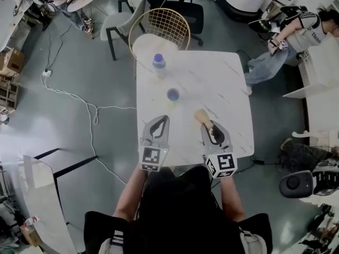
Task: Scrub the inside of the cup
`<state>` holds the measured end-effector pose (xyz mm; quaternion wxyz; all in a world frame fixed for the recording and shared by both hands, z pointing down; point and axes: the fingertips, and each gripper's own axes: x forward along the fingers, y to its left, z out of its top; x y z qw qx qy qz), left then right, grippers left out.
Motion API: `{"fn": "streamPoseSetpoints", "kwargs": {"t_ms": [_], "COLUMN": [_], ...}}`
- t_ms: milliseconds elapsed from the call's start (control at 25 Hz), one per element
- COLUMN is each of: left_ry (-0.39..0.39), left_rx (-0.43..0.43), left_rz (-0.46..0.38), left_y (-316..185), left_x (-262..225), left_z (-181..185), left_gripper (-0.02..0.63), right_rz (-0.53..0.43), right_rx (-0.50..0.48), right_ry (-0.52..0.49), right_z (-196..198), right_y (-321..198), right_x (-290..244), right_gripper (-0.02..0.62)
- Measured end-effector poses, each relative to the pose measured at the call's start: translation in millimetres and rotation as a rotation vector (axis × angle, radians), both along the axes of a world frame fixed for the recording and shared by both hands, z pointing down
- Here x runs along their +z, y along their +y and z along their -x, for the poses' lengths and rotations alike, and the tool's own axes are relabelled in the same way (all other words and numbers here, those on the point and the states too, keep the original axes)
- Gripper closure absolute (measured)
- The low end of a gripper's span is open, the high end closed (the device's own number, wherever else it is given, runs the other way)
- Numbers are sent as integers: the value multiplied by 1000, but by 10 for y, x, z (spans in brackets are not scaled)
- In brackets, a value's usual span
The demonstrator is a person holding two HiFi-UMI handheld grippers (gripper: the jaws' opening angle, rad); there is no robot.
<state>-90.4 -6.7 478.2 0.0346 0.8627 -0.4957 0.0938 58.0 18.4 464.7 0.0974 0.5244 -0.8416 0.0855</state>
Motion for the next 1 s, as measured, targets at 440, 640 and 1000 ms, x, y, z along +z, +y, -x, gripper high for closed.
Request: {"fn": "streamPoseSetpoints", "kwargs": {"t_ms": [440,640,1000], "left_ry": [1,-10,-28], "left_rx": [-27,-42,-94], "left_rz": [73,109,183], "left_y": [-355,-413,-621], "left_x": [313,534,1003], "left_z": [7,79,11], "left_gripper": [598,598,598], "right_rz": [63,98,188], "right_rx": [-48,-79,-139], "right_ry": [-7,-19,-27], "right_z": [110,227,180], "right_y": [-421,-537,-785], "right_x": [240,435,873], "right_gripper": [485,485,485]}}
